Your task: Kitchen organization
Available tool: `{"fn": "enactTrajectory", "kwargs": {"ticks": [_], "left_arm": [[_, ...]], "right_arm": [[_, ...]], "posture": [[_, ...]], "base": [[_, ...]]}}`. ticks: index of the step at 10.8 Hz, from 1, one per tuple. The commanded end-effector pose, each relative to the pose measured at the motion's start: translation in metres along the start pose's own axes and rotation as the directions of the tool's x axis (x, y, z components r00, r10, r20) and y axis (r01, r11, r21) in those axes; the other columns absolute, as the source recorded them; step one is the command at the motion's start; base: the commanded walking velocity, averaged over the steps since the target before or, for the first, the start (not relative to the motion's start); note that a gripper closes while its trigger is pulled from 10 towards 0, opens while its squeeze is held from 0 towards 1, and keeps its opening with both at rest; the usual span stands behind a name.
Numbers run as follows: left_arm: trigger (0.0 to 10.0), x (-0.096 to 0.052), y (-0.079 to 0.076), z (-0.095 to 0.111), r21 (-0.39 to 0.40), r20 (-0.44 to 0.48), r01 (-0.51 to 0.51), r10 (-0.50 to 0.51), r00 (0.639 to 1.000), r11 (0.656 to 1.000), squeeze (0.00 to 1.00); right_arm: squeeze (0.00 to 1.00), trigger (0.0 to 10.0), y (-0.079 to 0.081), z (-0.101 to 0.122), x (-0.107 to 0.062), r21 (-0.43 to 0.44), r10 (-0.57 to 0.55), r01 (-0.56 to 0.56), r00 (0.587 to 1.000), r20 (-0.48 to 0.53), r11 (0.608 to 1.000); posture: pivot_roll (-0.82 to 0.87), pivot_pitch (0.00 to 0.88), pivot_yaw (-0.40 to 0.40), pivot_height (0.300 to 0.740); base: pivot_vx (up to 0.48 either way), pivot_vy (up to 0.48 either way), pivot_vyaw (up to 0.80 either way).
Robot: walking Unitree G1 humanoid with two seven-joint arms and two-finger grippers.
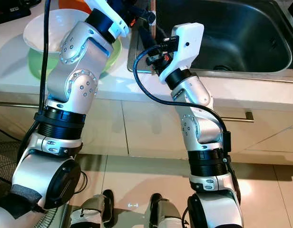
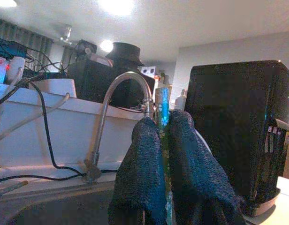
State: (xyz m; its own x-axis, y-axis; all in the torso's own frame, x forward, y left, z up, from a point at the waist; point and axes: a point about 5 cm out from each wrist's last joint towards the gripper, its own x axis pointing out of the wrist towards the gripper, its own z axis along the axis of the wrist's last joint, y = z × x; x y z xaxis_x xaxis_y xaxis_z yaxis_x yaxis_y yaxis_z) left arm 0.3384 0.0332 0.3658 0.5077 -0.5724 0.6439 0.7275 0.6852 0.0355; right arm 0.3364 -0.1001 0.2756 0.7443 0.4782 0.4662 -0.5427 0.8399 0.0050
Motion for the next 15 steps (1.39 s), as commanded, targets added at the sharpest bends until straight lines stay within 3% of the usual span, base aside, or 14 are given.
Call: {"fn": "enactTrajectory", "kwargs": {"ticks": [1,3,4,5,9,11,12,13,14,15], "left_arm": [[10.0,0.005,-0.006,0.006,0.02,0.012,0.036,-0.036,0.999,0.999,0.0],[10.0,0.005,-0.006,0.005,0.025,0.01,0.033,-0.033,0.999,0.999,0.0],[10.0,0.004,-0.005,0.005,0.035,0.008,0.023,-0.024,1.0,0.999,0.96],[10.0,0.004,-0.004,0.005,0.036,0.006,0.02,-0.02,1.0,0.999,1.0],[10.0,0.004,-0.002,0.005,0.028,0.017,0.009,-0.009,1.0,1.0,1.0],[10.0,0.002,0.005,0.006,0.003,0.031,-0.048,0.048,0.998,0.999,1.0],[10.0,-0.003,0.016,0.008,-0.003,0.037,-0.123,0.123,0.992,0.992,1.0],[10.0,-0.007,0.028,0.006,0.02,0.0,-0.171,0.171,0.985,0.985,0.0],[10.0,-0.01,0.034,-0.002,0.05,-0.064,-0.185,0.188,0.98,0.981,0.0],[10.0,-0.012,0.036,-0.009,0.108,-0.135,-0.182,0.196,0.971,0.977,0.0]], "right_arm": [[0.0,0.0,-0.001,0.001,0.001,-0.004,-0.006,0.006,1.0,0.007,1.0],[0.0,0.0,-0.002,0.001,0.001,-0.006,-0.008,0.008,1.0,0.009,1.0],[0.0,0.0,-0.002,0.001,0.001,-0.006,-0.009,0.009,1.0,0.01,1.0],[0.0,0.0,-0.003,0.001,0.001,-0.006,-0.011,0.011,1.0,0.01,1.0],[0.0,0.0,-0.007,0.002,0.003,-0.015,-0.024,0.024,1.0,0.014,1.0],[0.0,0.0,-0.015,0.002,0.005,-0.031,-0.043,0.043,0.999,0.008,0.999],[0.0,0.0,-0.022,0.001,0.006,-0.046,-0.063,0.063,0.998,0.003,0.997],[0.0,0.0,-0.032,0.001,0.006,-0.062,-0.102,0.101,0.995,-0.005,0.993],[0.0,8.4,-0.041,0.0,0.008,-0.086,-0.137,0.135,0.991,-0.014,0.987],[0.0,10.0,-0.048,0.001,0.011,-0.108,-0.153,0.15,0.988,-0.023,0.983]], "posture": [[0.12,0.254,-0.015,0.74],[0.12,0.256,-0.015,0.74],[0.12,0.255,-0.015,0.74],[0.12,0.255,-0.015,0.74],[0.13,0.248,-0.022,0.74],[0.13,0.24,-0.026,0.74],[0.13,0.236,-0.027,0.74],[0.13,0.235,-0.028,0.74],[0.13,0.233,-0.029,0.74],[0.14,0.231,-0.029,0.74]], "base": [[0.0,0.0,0.0],[0.0,0.0,0.0],[0.0,0.0,0.0],[0.0,0.0,0.0],[0.0,0.0,0.0],[0.0,0.0,0.0],[0.0,0.0,0.0],[0.0,0.0,0.0],[0.0,0.0,0.0],[0.0,0.0,0.0]]}}
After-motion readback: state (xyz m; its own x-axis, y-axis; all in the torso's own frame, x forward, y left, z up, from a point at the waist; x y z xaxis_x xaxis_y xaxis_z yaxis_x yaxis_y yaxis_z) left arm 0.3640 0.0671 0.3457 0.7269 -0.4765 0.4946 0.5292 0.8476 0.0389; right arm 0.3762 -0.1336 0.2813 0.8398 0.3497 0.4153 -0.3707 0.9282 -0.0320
